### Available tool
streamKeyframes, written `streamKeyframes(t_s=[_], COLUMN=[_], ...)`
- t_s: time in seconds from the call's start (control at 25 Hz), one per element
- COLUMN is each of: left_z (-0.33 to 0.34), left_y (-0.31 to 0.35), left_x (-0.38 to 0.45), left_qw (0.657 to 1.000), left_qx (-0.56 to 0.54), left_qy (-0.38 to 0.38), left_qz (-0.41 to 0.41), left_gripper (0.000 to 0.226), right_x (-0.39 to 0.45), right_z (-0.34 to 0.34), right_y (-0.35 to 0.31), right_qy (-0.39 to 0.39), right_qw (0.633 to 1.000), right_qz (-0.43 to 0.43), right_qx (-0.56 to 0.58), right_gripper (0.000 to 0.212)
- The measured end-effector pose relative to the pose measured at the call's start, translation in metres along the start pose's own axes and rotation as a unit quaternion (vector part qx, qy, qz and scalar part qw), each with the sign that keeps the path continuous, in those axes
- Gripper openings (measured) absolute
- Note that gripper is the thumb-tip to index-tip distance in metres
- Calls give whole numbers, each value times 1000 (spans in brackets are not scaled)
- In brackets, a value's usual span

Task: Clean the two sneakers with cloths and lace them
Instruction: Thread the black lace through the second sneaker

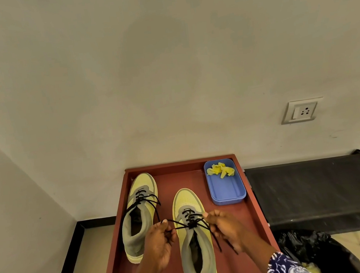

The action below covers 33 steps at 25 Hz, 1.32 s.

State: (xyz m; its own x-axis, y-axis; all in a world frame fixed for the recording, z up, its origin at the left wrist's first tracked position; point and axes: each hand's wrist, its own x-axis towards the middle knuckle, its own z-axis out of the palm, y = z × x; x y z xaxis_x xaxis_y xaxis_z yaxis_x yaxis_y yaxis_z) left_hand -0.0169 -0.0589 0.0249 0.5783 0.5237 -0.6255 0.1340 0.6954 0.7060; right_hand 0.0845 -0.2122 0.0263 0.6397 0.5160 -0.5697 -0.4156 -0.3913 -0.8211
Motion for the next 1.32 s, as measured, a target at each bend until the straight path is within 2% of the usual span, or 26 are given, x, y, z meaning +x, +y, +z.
streamKeyframes(t_s=[0.16, 0.24, 0.36, 0.4, 0.64, 0.8, 0.92, 1.08, 1.16, 1.32], left_z=[-2, -3, -5, -5, -6, -8, -11, -7, -5, -3], left_y=[-2, -4, -6, -6, -8, -10, -10, -12, -16, -24], left_x=[1, 2, 6, 7, 9, 13, 14, 8, 5, 6], left_qw=[1000, 1000, 1000, 1000, 999, 999, 999, 999, 998, 996], left_qx=[-5, -7, -10, -10, -14, -18, -25, -52, -63, -83], left_qy=[7, 7, 18, 21, 24, 28, 18, -10, -20, -15], left_qz=[10, 11, 16, 16, 21, 17, 13, 0, -7, -19], left_gripper=[26, 24, 23, 22, 21, 20, 16, 20, 23, 22], right_x=[-2, -5, -9, -8, -3, 0, 1, 2, 4, 9], right_z=[-11, -15, -15, -16, -28, -24, -21, -15, -10, -6], right_y=[7, 7, 4, 6, 15, 14, 13, 11, 12, 20], right_qy=[45, 43, 7, 3, 74, 117, 100, 49, 31, 36], right_qw=[975, 981, 1000, 999, 991, 959, 952, 966, 971, 954], right_qz=[23, 32, 8, -1, 21, 32, 46, 24, 9, -8], right_qx=[215, 185, -7, -32, 108, 255, 287, 254, 237, 298], right_gripper=[19, 25, 28, 27, 29, 35, 34, 15, 20, 22])
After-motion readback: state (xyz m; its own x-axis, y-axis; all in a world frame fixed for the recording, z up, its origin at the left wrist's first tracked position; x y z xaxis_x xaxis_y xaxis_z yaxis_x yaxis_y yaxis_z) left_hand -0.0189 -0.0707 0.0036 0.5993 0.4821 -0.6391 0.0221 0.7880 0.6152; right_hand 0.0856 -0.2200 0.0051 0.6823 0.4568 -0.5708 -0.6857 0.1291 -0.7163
